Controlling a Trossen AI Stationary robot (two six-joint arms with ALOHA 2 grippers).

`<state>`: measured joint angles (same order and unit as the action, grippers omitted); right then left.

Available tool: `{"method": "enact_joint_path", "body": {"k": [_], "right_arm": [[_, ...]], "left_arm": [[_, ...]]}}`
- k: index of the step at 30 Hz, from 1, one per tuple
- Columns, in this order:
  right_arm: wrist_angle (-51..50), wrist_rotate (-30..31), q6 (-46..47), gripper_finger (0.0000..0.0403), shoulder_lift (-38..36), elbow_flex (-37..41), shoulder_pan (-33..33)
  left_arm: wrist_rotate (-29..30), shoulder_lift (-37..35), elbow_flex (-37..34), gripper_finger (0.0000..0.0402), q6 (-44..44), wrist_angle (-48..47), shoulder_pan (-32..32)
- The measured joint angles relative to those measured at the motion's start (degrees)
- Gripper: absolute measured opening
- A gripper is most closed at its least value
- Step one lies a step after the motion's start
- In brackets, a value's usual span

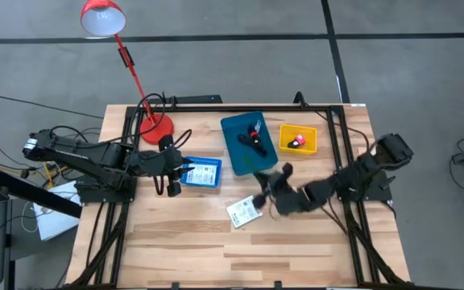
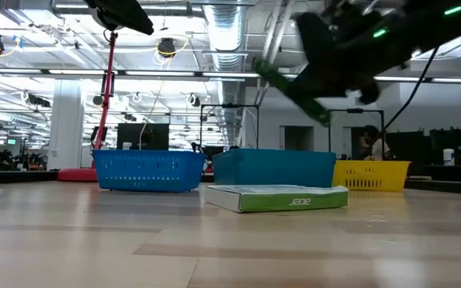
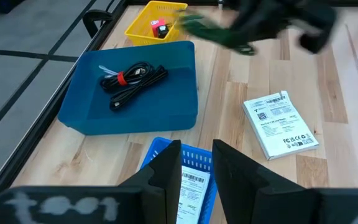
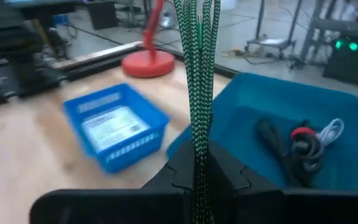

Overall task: Pick and place items into bin
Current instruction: Put the green charger cable into the blue bin, then put the white card reader box into the blue basket

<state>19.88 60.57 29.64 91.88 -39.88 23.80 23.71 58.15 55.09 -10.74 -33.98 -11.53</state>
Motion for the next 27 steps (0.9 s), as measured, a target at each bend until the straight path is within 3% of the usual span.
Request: {"method": "enact_joint_path", "body": {"k": [9, 14, 27], "right_arm": [[7.51, -16.25, -11.47, 0.0025, -2.74, -0.02, -18.51], [7.62, -22.19, -8.88, 0.0028, -2.65, -0.02, -25.82], [4.52, -24.76, -9.16, 0.0126, -2.61, -0.02, -29.39]], "left_arm": [[0.01, -0.01, 0.00, 0.0080, 0.00, 0.01, -0.01], [0.00, -0.01, 0.00, 0.0080, 0.00, 0.00, 0.00], [0.01, -0.02, 0.00, 0.0080, 0.00, 0.00, 0.00]]}}
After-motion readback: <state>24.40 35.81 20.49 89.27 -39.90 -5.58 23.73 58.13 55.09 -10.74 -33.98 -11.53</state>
